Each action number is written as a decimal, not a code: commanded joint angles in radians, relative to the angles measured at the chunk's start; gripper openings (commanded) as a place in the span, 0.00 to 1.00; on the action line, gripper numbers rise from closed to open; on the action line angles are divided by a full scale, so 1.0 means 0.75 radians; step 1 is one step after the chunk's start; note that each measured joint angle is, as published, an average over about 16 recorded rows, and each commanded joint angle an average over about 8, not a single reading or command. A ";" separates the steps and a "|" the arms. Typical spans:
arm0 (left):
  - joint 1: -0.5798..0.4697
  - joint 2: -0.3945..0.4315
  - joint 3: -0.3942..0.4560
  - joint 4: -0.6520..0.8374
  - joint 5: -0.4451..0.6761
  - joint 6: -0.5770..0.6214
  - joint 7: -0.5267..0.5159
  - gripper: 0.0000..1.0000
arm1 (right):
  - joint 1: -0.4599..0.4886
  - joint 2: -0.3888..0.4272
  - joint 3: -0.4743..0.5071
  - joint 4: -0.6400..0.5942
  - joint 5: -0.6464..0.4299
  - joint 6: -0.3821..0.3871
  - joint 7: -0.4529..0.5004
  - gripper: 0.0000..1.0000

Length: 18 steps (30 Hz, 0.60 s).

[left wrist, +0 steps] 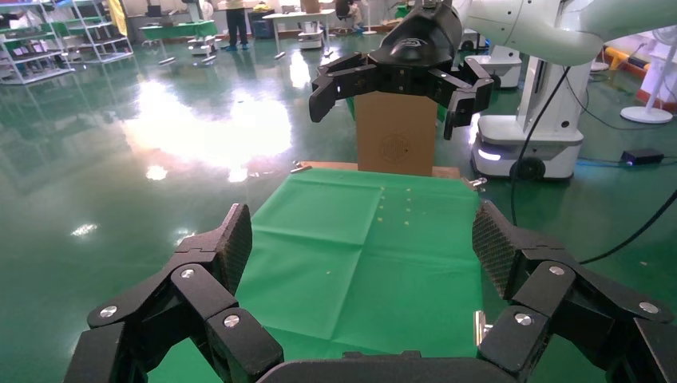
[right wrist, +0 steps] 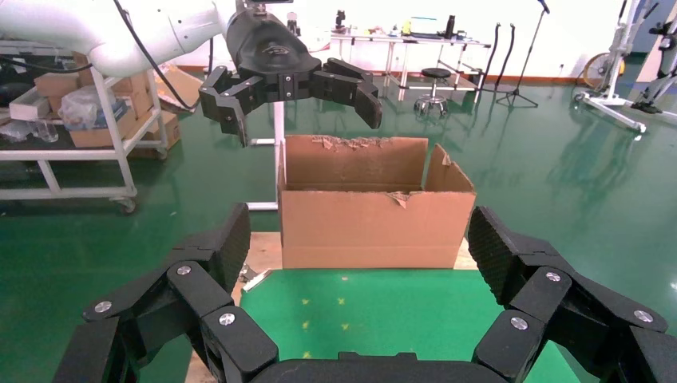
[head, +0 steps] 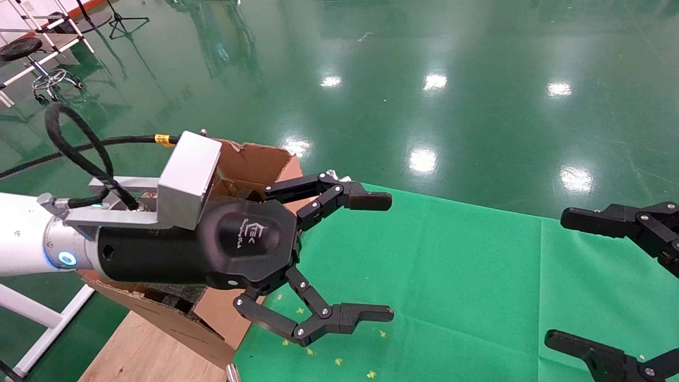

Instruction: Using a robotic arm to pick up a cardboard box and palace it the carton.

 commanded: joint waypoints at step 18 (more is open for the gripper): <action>-0.002 0.000 0.002 0.003 0.003 -0.001 -0.001 1.00 | 0.000 0.000 0.000 0.000 0.000 0.000 0.000 1.00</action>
